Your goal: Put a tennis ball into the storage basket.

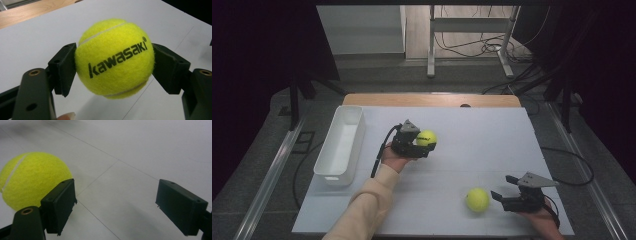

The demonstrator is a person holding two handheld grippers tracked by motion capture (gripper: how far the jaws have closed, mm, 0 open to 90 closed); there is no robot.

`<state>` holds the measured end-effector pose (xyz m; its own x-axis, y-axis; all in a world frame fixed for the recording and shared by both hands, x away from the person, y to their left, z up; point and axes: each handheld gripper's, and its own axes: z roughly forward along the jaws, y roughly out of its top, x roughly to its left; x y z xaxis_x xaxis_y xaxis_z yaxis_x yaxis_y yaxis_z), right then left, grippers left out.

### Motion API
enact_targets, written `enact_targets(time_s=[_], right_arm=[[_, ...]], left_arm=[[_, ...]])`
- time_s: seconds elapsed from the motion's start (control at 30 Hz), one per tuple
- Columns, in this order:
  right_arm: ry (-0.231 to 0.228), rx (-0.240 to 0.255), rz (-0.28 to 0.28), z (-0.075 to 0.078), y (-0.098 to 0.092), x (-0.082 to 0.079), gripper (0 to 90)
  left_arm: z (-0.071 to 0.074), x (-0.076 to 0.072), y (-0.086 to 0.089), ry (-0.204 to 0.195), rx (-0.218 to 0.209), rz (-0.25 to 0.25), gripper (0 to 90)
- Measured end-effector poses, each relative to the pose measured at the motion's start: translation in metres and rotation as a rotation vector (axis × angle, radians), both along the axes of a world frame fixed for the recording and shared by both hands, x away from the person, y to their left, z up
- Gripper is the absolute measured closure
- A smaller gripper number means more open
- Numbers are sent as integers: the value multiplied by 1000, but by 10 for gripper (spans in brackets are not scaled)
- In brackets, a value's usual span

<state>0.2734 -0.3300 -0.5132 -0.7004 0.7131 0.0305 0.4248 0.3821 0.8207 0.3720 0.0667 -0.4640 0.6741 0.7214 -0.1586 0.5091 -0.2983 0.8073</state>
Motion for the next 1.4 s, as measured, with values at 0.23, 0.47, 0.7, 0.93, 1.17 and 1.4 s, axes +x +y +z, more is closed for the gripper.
enact_targets(time_s=[0.23, 0.47, 0.7, 0.93, 1.17, 1.4], right_arm=[[0, -2, 0, 0, 0, 0, 169], [0, -1, -3, 0, 0, 0, 170], [-3, -5, -3, -1, 0, 0, 170], [-5, -7, -3, -1, 0, 0, 170], [-4, -7, -1, -1, 0, 0, 170], [-2, -15, 0, -1, 0, 0, 171]], left_arm=[[2, -2, 0, -5, 9, -2, 267], [4, -4, 0, -12, 12, -6, 267], [3, -4, 1, -9, 17, -6, 266], [0, -5, 0, -4, 17, -9, 266], [0, -5, 1, -5, 16, -8, 266], [-2, -5, 2, 1, 16, -5, 266]])
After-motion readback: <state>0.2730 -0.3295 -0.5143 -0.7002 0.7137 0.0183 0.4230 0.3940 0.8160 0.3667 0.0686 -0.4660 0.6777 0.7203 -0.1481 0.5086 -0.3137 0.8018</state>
